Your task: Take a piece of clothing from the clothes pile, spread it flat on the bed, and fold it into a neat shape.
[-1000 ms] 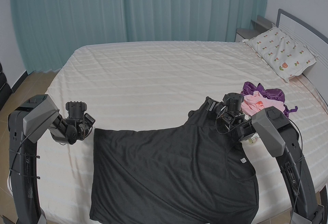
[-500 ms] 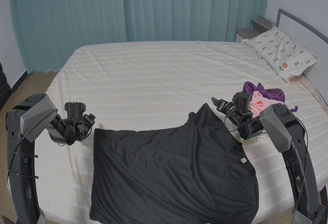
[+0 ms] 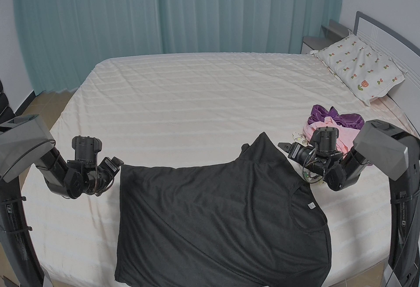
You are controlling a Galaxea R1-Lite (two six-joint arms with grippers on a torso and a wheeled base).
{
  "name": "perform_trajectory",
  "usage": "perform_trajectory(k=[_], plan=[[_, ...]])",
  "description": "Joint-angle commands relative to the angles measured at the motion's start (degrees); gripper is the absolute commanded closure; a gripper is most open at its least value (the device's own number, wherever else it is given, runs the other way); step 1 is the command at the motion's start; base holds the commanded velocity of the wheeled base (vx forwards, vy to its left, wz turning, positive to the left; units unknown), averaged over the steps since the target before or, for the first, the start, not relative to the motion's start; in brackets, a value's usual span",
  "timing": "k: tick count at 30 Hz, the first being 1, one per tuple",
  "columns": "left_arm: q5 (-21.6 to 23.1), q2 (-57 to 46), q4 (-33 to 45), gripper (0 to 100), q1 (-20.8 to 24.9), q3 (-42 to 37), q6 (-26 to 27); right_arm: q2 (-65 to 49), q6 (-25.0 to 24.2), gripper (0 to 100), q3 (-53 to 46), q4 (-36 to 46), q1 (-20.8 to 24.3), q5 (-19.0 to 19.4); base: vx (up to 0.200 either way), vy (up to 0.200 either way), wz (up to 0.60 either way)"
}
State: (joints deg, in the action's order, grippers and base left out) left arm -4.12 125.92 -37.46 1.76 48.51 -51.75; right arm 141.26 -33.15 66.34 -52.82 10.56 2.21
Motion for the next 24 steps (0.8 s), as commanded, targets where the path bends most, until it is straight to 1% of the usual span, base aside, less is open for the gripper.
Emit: perform_trajectory(k=[1,3,4,5,8,9,10,11,14,20,24], plan=[[2.8,-14.73,-0.24,0,5.36,-17.57,-3.18,-14.61,-0.69,0,-22.31,-3.25,-1.59,2.45,-0.2,0.0,0.0],[2.8,-14.73,-0.24,0,5.36,-17.57,-3.18,-14.61,-0.69,0,-22.31,-3.25,-1.59,2.45,-0.2,0.0,0.0],[4.38,-15.7,-0.51,0,6.15,-20.56,-5.64,-14.17,0.63,0,-26.79,-4.31,-3.53,5.7,-0.2,0.0,0.0],[5.0,-15.88,-0.77,0,6.15,-21.26,-6.08,-14.09,1.24,0,-27.41,-4.39,-4.23,6.58,-0.2,0.0,0.0],[10.36,-16.93,-3.32,0,6.15,-25.74,-7.4,-13.91,5.64,0,-30.22,-4.39,-8.45,12.03,-0.2,0.0,0.0],[10.98,-16.93,-4.37,0,6.15,-26.89,-7.4,-13.65,6.69,0,-30.66,-4.31,-9.68,13.26,-0.2,0.0,0.0],[11.06,-16.93,-4.46,0,6.15,-27.06,-7.4,-13.47,6.78,0,-30.75,-4.31,-9.85,13.44,-0.2,0.0,0.0],[11.33,-16.93,-5.96,0,6.15,-28.91,-7.4,-12.77,7.57,0,-30.75,-4.13,-11.26,14.14,-0.2,0.0,0.0],[11.85,-16.49,-7.89,0,6.24,-30.84,-7.14,-10.22,7.57,0,-30.04,-4.31,-12.05,14.4,-0.2,0.0,0.0],[11.59,-14.82,-8.77,0,6.33,-31.37,-6.96,-4.24,7.92,0,-25.82,-4.31,-12.05,14.14,0.0,0.0,0.0],[11.59,-13.77,-8.86,0,6.42,-31.98,-6.87,0.5,7.92,0,-20.11,-3.52,-12.05,14.05,0.0,0.0,0.0]])
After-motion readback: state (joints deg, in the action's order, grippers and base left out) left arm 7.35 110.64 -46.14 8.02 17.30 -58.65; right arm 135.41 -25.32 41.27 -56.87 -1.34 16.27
